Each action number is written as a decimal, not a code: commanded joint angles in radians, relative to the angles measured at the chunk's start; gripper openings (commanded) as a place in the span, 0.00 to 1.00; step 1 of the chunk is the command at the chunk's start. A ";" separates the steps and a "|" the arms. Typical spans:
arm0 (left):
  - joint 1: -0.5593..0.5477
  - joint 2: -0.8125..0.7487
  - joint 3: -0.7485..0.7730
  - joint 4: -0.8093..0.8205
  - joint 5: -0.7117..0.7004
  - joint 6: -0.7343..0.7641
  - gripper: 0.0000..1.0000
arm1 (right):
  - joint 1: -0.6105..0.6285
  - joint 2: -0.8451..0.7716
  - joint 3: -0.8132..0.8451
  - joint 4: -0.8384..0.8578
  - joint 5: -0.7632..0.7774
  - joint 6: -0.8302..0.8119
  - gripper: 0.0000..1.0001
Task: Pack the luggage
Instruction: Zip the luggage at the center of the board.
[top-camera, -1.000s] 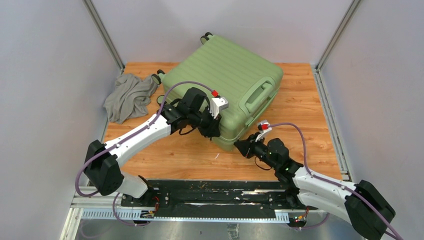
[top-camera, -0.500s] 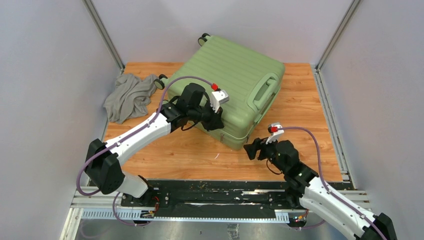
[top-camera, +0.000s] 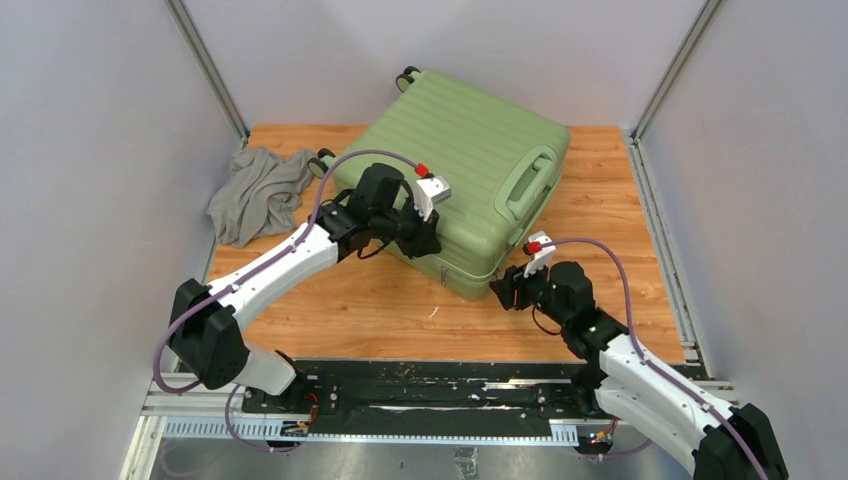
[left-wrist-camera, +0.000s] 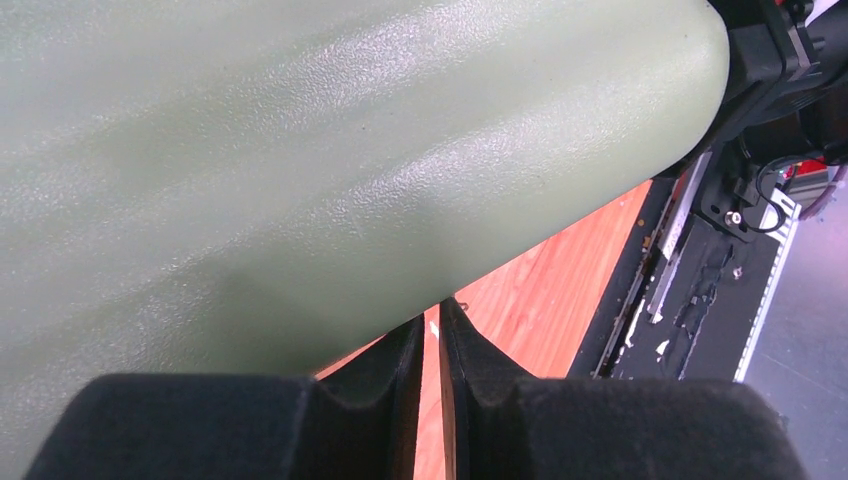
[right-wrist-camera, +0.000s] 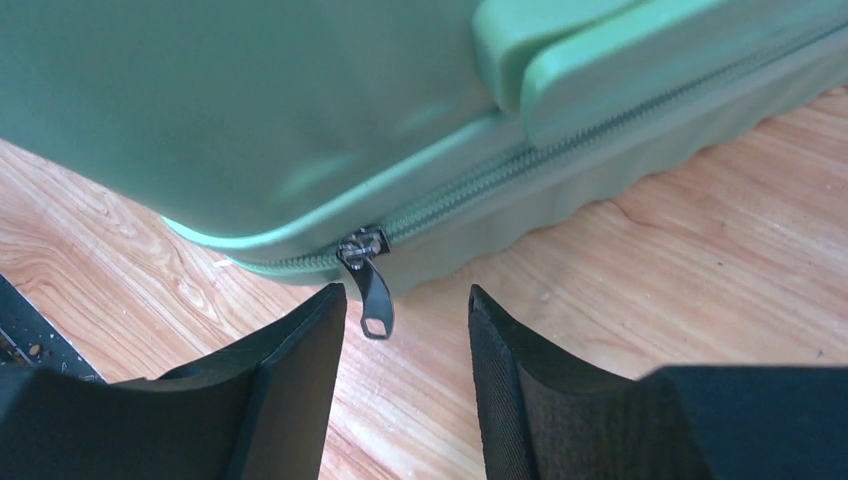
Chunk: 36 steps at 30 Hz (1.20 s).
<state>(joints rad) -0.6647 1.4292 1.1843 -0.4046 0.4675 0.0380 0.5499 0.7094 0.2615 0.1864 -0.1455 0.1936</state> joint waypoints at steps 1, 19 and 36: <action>0.023 -0.015 0.029 0.125 -0.058 0.014 0.17 | -0.009 0.044 0.045 0.057 -0.016 -0.072 0.51; -0.022 -0.034 -0.017 0.090 0.136 -0.033 0.19 | 0.015 0.046 0.038 0.096 -0.078 -0.089 0.00; -0.185 0.138 -0.012 0.262 0.101 0.000 0.18 | -0.014 -0.068 -0.104 0.197 -0.183 0.073 0.00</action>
<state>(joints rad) -0.8471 1.5459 1.1500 -0.2615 0.6456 0.0307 0.5510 0.6899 0.1913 0.3241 -0.2291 0.2276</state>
